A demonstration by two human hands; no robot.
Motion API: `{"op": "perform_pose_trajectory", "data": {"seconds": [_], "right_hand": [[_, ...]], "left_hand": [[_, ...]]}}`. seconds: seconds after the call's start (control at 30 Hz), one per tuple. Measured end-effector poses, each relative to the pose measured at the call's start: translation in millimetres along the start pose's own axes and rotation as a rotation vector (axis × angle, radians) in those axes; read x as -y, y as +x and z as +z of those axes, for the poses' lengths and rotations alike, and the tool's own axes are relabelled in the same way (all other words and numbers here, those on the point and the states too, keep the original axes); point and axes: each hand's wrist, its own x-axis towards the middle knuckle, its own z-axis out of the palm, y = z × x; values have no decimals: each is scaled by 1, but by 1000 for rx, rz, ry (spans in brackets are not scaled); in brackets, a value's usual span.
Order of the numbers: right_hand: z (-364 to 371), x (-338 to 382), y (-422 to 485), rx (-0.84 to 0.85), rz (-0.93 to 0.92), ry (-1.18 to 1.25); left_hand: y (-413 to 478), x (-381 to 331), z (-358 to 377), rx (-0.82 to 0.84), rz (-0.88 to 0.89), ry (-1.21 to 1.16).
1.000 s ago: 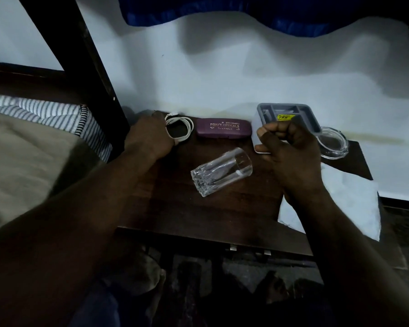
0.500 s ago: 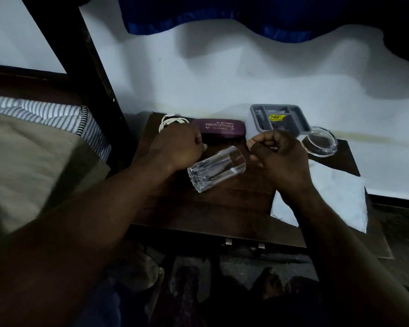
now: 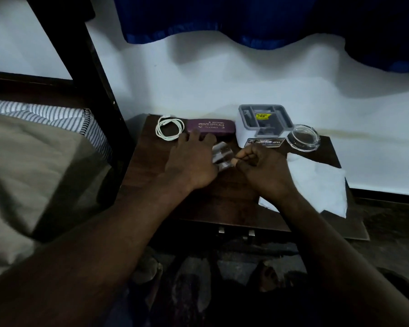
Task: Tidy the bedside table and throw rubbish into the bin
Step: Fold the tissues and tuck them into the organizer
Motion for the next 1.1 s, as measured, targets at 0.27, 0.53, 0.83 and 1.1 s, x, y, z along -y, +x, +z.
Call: {"op": "perform_pose_trajectory", "data": {"seconds": [0.27, 0.53, 0.83, 1.1], "right_hand": [[-14, -3, -16, -6, 2, -51], [-30, -16, -28, -65, 48, -8], [-13, -21, -27, -36, 14, -42], [-22, -17, -11, 59, -73, -166]], "left_hand": [[-35, -14, -1, -114, -86, -90], [-35, 2, 8, -48, -88, -89], [-14, -9, 15, 9, -59, 51], [-19, -42, 23, -225, 355, 85]]}}
